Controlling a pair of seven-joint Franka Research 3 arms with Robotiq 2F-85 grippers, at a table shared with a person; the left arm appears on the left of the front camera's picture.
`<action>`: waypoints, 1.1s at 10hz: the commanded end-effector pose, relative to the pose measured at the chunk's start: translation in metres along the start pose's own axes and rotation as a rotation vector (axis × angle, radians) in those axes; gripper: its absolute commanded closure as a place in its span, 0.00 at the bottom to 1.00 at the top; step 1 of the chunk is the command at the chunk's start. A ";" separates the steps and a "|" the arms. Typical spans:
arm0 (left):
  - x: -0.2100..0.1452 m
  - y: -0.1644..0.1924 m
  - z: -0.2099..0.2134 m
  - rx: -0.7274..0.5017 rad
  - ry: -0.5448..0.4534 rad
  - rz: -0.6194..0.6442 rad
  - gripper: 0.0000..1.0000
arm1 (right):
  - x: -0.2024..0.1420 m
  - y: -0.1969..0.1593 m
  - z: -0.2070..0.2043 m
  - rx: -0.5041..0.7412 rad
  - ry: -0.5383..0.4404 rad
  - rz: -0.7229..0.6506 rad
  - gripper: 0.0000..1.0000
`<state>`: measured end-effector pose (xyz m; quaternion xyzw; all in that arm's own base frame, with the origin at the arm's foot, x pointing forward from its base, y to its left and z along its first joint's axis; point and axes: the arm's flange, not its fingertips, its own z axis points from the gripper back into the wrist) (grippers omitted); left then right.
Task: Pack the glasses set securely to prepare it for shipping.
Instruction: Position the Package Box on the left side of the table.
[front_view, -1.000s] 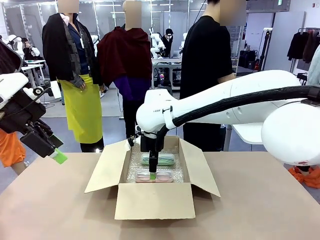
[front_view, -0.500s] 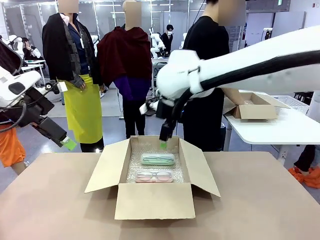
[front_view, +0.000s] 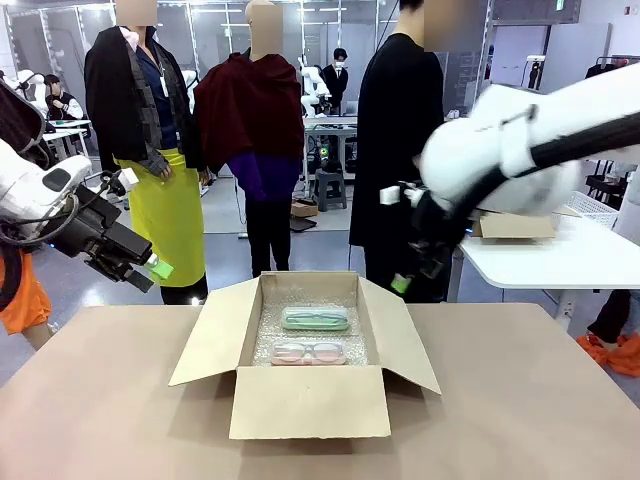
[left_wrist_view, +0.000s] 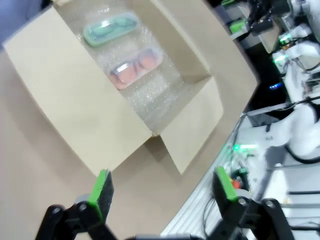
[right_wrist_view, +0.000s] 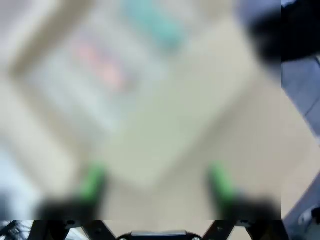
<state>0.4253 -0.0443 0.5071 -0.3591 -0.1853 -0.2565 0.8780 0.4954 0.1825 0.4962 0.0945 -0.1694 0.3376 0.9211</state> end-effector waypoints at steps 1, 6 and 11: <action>0.011 0.037 -0.007 -0.139 0.012 0.062 0.00 | -0.049 0.000 0.017 -0.050 -0.077 -0.180 0.00; 0.003 0.120 -0.031 -0.302 -0.118 0.302 0.00 | -0.132 -0.032 0.057 -0.042 -0.069 -0.557 0.00; -0.006 0.128 -0.035 -0.275 -0.103 0.331 0.00 | -0.141 -0.047 0.059 -0.033 -0.069 -0.583 0.00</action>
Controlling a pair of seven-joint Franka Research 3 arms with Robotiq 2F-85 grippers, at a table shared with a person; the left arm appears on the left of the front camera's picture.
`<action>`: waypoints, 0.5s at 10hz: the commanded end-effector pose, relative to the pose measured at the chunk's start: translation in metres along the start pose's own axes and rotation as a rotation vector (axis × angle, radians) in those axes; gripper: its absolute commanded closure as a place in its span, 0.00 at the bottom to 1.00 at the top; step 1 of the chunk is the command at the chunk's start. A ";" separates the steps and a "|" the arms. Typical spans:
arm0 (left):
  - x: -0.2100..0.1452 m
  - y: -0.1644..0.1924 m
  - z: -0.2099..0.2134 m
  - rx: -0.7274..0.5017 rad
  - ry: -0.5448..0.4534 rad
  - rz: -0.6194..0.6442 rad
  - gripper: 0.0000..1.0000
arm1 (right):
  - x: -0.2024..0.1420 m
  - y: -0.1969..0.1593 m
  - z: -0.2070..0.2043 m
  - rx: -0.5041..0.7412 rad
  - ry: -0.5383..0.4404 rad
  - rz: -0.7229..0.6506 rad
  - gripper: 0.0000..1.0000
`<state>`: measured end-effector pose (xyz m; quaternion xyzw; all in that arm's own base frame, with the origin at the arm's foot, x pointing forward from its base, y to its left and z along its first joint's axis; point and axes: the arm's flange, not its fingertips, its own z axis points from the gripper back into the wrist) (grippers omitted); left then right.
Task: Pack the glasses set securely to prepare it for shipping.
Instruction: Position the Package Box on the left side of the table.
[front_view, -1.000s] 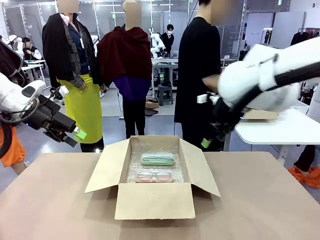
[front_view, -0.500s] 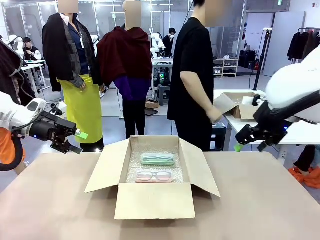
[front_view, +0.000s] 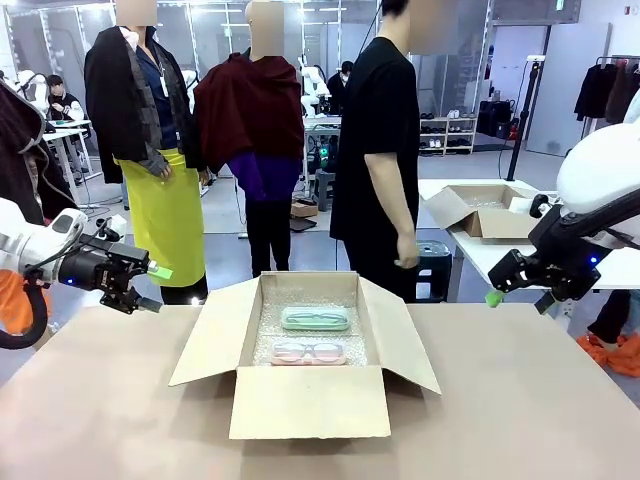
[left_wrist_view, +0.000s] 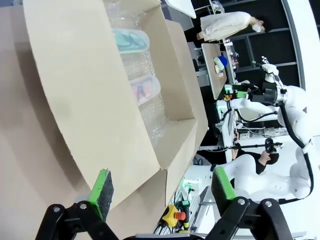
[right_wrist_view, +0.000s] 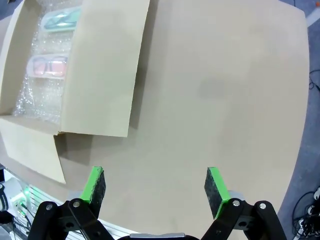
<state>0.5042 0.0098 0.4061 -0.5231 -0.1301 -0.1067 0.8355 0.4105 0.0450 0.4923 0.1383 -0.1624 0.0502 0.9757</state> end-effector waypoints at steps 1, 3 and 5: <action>-0.002 -0.006 0.003 0.019 0.007 -0.014 0.00 | 0.001 0.003 0.002 -0.006 -0.018 0.008 0.00; 0.001 -0.004 -0.002 -0.001 0.003 -0.008 0.00 | 0.001 0.003 0.002 -0.006 -0.018 0.008 0.00; 0.002 0.054 -0.001 -0.095 -0.064 0.067 0.00 | 0.001 0.003 0.002 -0.006 -0.018 0.008 0.00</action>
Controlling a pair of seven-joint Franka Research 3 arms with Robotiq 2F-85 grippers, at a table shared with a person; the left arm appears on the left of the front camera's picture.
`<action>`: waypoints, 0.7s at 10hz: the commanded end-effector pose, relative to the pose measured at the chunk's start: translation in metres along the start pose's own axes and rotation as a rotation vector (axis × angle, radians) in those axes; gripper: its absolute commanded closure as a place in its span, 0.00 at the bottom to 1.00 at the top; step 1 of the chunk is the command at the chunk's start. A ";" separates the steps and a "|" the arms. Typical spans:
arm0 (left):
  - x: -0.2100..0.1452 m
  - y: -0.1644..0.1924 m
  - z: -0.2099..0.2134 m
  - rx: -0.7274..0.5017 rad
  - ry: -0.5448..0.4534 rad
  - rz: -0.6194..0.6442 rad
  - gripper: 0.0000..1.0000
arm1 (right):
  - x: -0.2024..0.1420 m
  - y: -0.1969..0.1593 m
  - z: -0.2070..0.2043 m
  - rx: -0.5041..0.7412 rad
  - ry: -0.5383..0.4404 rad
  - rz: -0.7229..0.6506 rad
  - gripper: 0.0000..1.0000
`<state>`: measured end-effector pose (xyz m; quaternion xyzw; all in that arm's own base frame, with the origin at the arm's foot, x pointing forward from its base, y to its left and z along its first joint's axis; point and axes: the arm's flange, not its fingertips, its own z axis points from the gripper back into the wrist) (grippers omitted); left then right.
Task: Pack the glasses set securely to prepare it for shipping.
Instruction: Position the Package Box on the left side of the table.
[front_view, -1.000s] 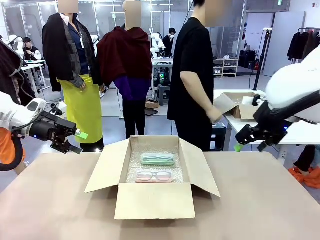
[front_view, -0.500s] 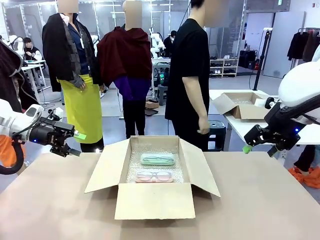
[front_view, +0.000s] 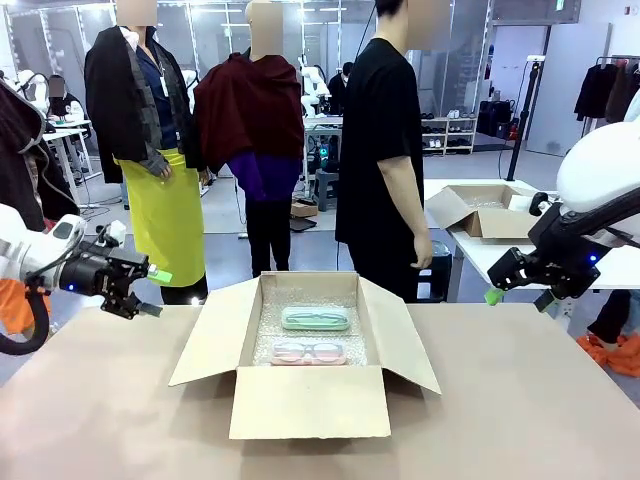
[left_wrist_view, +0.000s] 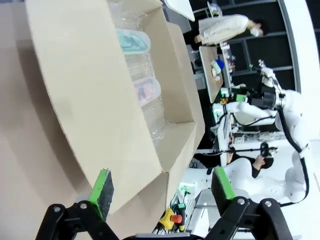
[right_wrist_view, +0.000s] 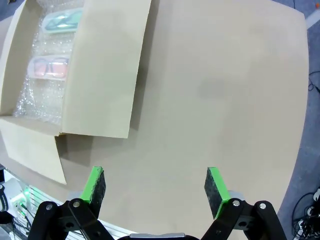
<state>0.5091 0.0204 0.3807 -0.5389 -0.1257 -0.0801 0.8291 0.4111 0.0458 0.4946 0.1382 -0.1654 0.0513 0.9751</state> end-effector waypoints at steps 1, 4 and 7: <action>0.006 0.046 -0.003 -0.117 -0.061 0.019 0.00 | 0.000 0.002 0.001 -0.006 -0.012 0.005 0.00; 0.006 0.098 -0.012 -0.221 -0.132 0.076 0.00 | 0.000 0.002 0.001 -0.006 -0.012 0.005 0.00; 0.008 0.130 -0.036 -0.270 -0.154 0.130 0.00 | 0.000 0.002 0.001 -0.006 -0.012 0.005 0.00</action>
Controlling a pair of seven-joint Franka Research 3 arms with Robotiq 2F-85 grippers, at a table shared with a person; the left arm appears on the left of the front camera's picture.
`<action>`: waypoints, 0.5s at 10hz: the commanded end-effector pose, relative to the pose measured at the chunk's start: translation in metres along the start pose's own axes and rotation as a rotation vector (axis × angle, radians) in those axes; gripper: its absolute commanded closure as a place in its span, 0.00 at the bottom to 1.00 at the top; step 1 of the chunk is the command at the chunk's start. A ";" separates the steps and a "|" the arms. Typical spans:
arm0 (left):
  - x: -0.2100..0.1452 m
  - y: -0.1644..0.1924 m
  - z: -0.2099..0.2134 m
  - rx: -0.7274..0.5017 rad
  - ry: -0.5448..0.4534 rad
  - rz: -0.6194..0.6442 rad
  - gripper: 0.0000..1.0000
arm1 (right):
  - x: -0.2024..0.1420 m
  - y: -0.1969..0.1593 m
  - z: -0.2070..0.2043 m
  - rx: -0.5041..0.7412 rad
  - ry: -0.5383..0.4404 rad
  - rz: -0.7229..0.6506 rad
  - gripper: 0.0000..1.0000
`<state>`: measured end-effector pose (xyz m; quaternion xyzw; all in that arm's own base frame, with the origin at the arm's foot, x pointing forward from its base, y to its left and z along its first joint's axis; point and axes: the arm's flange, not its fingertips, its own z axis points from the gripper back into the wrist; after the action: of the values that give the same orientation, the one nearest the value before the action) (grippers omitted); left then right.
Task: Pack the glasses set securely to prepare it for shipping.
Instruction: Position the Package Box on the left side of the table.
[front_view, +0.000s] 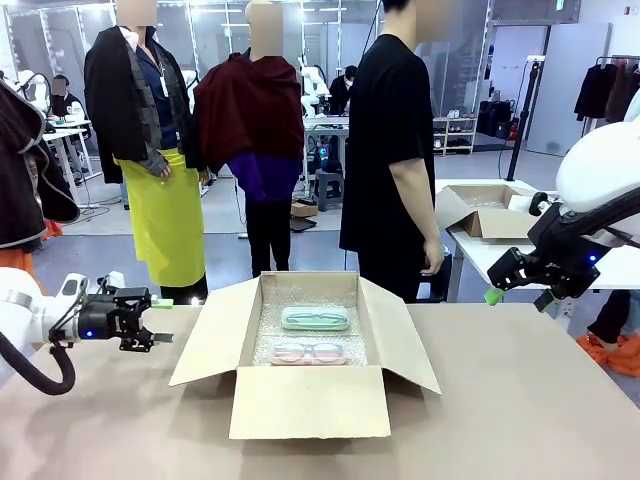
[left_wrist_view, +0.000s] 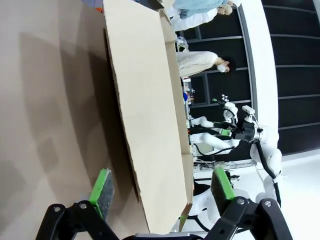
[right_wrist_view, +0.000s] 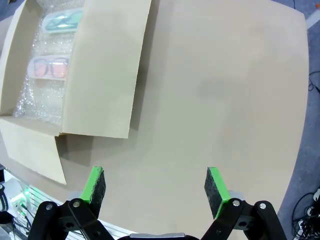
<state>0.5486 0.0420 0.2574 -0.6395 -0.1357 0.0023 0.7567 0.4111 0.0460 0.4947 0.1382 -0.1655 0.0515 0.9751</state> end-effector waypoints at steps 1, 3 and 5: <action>0.005 0.009 -0.009 -0.066 -0.025 0.010 0.00 | 0.000 0.001 0.001 -0.006 -0.012 0.004 0.00; 0.000 0.017 -0.022 -0.110 -0.032 0.062 0.00 | 0.000 0.001 0.001 -0.006 -0.012 0.004 0.00; -0.007 0.018 -0.039 -0.108 -0.011 0.067 0.00 | 0.000 0.001 0.001 -0.006 -0.012 0.004 0.00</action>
<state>0.5531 0.0128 0.2312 -0.6717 -0.1182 0.0189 0.7311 0.4111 0.0460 0.4947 0.1383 -0.1656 0.0516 0.9751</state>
